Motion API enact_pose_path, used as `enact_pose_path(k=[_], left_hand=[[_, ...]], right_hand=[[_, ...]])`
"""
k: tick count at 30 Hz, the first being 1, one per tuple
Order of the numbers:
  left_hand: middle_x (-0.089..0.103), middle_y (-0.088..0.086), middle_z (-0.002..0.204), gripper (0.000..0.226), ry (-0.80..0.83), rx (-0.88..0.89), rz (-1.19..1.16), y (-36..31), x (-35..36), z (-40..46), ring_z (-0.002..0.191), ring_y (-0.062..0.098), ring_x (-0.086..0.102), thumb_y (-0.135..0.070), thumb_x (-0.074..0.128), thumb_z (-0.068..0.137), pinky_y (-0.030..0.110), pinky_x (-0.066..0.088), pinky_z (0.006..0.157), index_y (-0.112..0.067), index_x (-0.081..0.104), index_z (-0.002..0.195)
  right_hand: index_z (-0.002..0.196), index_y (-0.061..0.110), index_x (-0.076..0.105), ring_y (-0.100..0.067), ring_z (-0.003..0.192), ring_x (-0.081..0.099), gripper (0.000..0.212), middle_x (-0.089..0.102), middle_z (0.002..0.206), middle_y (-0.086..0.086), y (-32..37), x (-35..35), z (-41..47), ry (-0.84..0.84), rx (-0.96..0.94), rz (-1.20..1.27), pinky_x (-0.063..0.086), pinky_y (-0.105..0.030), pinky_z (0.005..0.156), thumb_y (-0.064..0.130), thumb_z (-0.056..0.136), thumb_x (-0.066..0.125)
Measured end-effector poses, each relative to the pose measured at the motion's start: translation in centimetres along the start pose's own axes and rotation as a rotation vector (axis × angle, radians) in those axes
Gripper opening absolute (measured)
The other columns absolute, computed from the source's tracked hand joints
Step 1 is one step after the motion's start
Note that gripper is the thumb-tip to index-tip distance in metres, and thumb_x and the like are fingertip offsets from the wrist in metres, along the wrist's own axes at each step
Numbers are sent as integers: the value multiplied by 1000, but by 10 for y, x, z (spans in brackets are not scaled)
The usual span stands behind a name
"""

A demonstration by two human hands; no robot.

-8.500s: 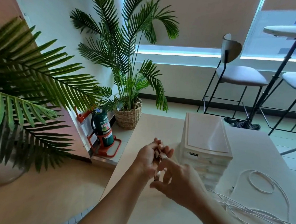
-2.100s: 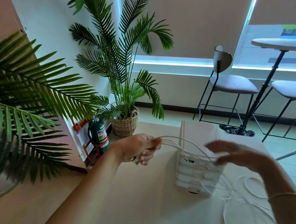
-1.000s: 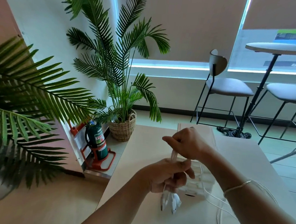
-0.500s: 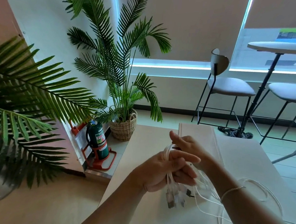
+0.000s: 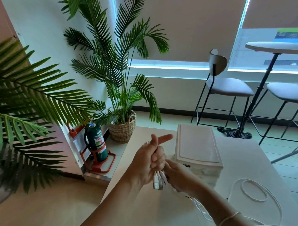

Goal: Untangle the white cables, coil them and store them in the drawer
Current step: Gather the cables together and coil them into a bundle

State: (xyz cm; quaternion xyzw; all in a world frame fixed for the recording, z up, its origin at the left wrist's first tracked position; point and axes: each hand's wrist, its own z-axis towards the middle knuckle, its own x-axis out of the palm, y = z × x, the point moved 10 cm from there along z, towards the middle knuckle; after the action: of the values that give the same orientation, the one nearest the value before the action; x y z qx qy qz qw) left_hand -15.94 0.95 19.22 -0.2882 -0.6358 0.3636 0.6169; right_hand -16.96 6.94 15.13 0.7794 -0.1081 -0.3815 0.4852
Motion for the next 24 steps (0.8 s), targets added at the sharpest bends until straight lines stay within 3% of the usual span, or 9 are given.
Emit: enact_pose_path(k=[4,7,10,12,15,16,19,22,24], left_hand=[[34,-7,41,47,-218,-13,155,5,-33,3,34,4,36,-38,36,94,16,36,37,-2,54,118],[44,-5,42,38,-289,-29,227,10,-44,2,50,11,62,-36,34,97,23,51,62,-8,56,111],[53,0,41,34,-354,-24,273,13,-53,3,62,15,70,-39,35,95,21,40,62,-13,56,103],[55,1,41,39,-394,-11,399,11,-58,3,71,21,70,-48,36,88,21,40,61,-16,55,100],[64,-1,49,67,-372,24,755,4,-56,0,80,17,71,-56,35,78,26,51,85,-9,50,124],[65,-2,53,69,-355,39,893,3,-54,-1,77,12,71,-55,35,82,21,52,83,-9,45,133],[64,-7,64,57,-300,67,1231,2,-42,-4,56,-3,64,-40,42,94,7,45,51,-8,38,140],[63,10,122,76,-215,122,1495,1,-35,-3,88,19,70,-57,31,87,20,54,63,1,46,133],[52,12,137,73,-180,35,1576,5,-44,-6,104,30,64,-57,28,89,28,51,74,2,52,124]], right_hand=[[70,26,41,-17,66,44,34,51,78,-4,10,12,-8,13,-46,-341,30,-22,48,28,101,27],[104,14,54,-26,95,53,28,55,107,-13,16,18,-11,53,-107,-525,27,-22,69,13,101,26],[117,1,52,-31,109,54,32,53,96,-13,7,30,-9,162,-54,-653,33,-26,76,16,101,29],[115,1,54,-32,108,55,32,48,94,-10,5,34,-11,205,-37,-692,36,-27,77,18,100,32],[113,2,56,-31,105,57,31,47,93,-7,6,32,-19,248,-10,-731,37,-26,75,20,98,34],[113,3,56,-30,98,59,32,49,92,-7,7,29,-22,263,3,-739,39,-25,72,21,98,35],[111,9,60,-14,56,53,29,57,85,-8,11,15,-34,321,58,-723,42,-21,49,23,96,39],[106,7,64,-8,40,45,24,56,72,-8,9,-6,-44,378,101,-665,38,-15,39,18,91,47],[93,4,65,-5,35,40,18,51,63,-2,6,-32,-48,353,132,-591,33,-14,35,18,89,54]])
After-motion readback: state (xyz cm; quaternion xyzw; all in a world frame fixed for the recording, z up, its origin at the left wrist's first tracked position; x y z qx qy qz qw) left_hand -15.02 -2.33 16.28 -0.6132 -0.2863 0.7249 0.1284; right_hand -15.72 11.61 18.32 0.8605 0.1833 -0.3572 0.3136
